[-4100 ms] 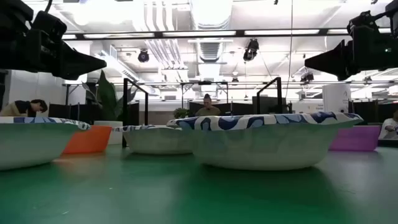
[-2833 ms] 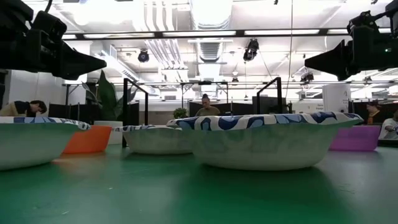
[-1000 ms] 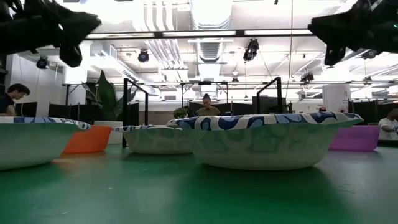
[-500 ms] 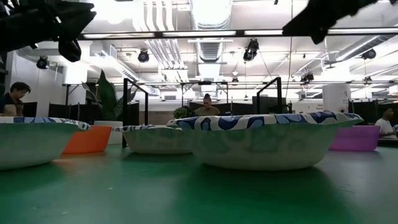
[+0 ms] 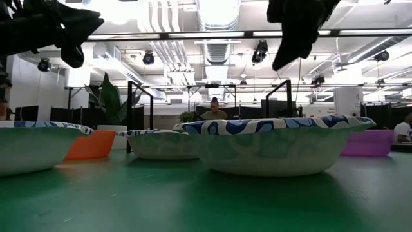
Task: Place and stack bowls onto a shelf
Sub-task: Put the transparent yellow bowl on the shelf
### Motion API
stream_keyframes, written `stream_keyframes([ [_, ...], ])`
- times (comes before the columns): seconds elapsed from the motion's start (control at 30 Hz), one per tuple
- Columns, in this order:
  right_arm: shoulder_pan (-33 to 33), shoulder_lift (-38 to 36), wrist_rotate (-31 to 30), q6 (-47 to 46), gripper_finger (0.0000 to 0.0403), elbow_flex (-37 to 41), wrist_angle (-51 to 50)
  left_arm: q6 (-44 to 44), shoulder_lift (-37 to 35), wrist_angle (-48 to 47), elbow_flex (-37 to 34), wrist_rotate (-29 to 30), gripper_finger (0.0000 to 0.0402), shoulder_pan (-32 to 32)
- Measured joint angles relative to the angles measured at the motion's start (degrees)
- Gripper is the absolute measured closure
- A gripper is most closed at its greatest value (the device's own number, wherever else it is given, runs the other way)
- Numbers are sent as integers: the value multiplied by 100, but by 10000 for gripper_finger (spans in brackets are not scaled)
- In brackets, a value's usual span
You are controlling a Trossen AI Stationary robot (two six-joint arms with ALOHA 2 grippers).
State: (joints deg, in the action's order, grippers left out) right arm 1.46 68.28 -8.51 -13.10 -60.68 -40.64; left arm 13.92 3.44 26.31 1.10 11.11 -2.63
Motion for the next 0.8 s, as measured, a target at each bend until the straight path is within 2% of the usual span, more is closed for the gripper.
stream_keyframes([
  [0.27,-123,1028,15,3,335,-450,-715,623,22,-295,-2,-14,349,0],
  [0.4,-119,1398,-2,68,335,-615,-1121,1051,24,-385,-2,-371,349,2],
  [0.6,-118,1740,-2,13,335,-749,-1198,1228,20,258,-2,-1227,349,101],
  [0.8,-94,1999,-119,-54,335,-1053,-1205,1068,10,740,-2,-1276,349,136],
])
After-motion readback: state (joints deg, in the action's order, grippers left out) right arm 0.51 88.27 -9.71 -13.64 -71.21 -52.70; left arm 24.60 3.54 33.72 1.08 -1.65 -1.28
